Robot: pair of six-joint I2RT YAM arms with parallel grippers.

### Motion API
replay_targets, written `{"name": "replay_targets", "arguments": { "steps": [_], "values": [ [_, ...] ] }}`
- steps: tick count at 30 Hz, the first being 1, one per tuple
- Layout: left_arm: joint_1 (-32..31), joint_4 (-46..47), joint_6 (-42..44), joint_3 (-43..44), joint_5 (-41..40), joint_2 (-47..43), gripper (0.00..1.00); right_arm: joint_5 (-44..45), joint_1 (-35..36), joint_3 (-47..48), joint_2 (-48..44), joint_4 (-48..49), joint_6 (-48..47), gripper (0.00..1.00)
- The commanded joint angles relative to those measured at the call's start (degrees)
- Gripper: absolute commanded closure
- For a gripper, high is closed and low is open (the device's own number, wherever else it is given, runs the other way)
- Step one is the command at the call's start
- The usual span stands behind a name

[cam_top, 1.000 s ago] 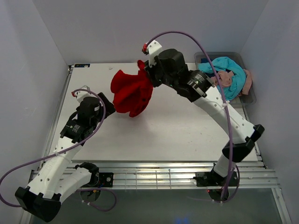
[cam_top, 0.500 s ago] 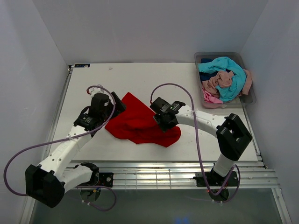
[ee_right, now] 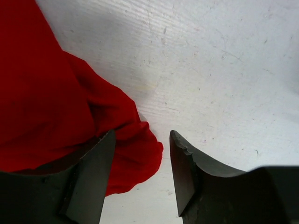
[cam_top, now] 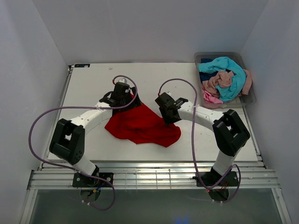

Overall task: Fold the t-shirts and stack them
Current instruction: Flatten out the tshirt

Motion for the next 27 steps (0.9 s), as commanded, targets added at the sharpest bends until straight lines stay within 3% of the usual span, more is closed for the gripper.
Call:
{"name": "replay_targets", "arguments": {
  "steps": [1,8,13,15,20,21,24,26,27],
  "values": [
    [-0.1,1.0,3.5,4.6,-3.2,1.5,0.07,-2.3,-1.5,-2.4,0.3,4.0,1.6,0.45],
    [0.0,1.5,5.2,5.8,-1.9,6.2,0.08,-7.8,-2.9,-7.1,-0.5,8.1,2.0,0.50],
    [-0.9,1.9,4.4,4.0,-1.7,8.3,0.12,-10.4,-3.0,-9.0,0.4,10.0,2.6,0.60],
    [-1.1,1.8,4.6,2.9,-2.3,9.0,0.18,-10.3,-3.0,-9.3,0.5,10.0,2.6,0.66],
    [-1.1,0.4,4.6,-0.2,-4.9,10.5,0.47,-10.7,-3.2,-9.5,0.9,10.2,2.7,0.86],
    [-1.1,0.3,4.6,-0.8,-5.3,10.6,0.62,-10.6,-3.4,-9.6,1.0,10.1,2.7,0.92],
    [-0.9,-1.1,4.3,-3.0,-8.3,11.4,0.90,-10.6,-4.4,-10.3,0.5,9.9,2.5,0.92],
    [-0.2,-2.3,4.1,-5.0,-10.3,12.1,1.00,-10.3,-5.6,-10.4,-0.9,9.3,2.3,0.92],
    [0.3,-3.0,3.4,-5.8,-10.9,12.2,1.00,-10.1,-7.0,-10.5,-1.5,8.9,2.1,0.92]
  ]
}}
